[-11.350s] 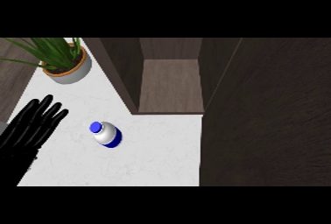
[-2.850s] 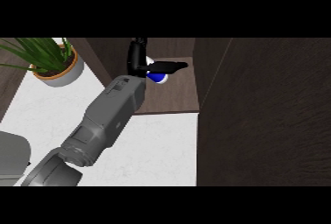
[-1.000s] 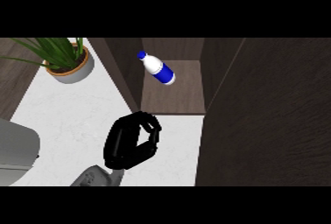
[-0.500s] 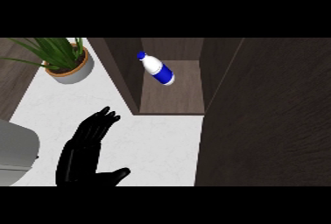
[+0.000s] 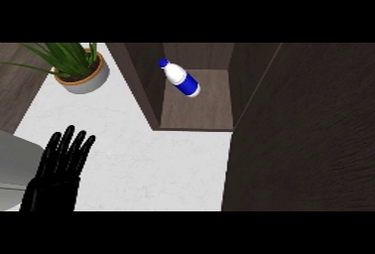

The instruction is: Pick up the bottled water, place it into the cabinet and close the cabinet

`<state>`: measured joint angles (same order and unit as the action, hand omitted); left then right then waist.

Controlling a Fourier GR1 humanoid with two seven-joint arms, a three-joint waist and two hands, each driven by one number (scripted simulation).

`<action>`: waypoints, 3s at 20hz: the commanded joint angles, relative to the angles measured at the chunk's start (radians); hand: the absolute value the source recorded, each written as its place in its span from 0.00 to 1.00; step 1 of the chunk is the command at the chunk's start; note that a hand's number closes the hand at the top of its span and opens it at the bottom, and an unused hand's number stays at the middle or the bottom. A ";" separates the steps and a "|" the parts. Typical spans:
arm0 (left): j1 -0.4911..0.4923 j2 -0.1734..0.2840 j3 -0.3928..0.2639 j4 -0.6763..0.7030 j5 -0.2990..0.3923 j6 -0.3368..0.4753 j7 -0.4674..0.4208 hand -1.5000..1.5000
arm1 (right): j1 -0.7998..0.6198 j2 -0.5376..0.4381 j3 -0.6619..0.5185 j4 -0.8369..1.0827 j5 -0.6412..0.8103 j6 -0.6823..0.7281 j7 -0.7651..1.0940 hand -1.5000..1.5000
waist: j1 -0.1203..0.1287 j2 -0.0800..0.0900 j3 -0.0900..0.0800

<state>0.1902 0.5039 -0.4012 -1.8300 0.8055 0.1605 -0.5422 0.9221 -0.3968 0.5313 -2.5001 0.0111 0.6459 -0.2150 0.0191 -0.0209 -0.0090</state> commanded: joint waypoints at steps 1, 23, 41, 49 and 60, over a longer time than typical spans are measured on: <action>0.069 0.054 0.034 -0.042 0.029 -0.048 -0.004 0.00 | -0.061 -0.051 0.113 -0.203 0.177 0.040 0.110 1.00 | 0.025 -0.006 -0.005; 0.157 0.229 0.192 -0.087 0.145 -0.278 0.012 0.00 | -0.231 0.026 0.274 -0.027 0.018 -0.115 0.192 1.00 | 0.169 0.048 -0.008; 0.146 0.281 0.224 -0.060 0.167 -0.352 0.033 0.00 | -0.529 -0.062 0.162 -0.008 0.014 -0.093 0.308 1.00 | 0.231 0.053 -0.020; 0.142 0.284 0.233 -0.043 0.185 -0.376 0.036 0.00 | -0.638 -0.029 0.163 0.016 -0.015 -0.112 0.376 1.00 | 0.233 0.055 -0.024; 0.120 0.291 0.250 -0.032 0.196 -0.402 0.033 0.00 | -0.660 0.027 0.201 0.099 -0.172 -0.096 0.408 1.00 | 0.268 0.094 -0.020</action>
<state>0.3175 0.7950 -0.1522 -1.8698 0.9988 -0.2283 -0.5081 0.2910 -0.4319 0.6008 -2.4436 -0.0915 0.5592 0.1287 0.2697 0.0544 -0.0318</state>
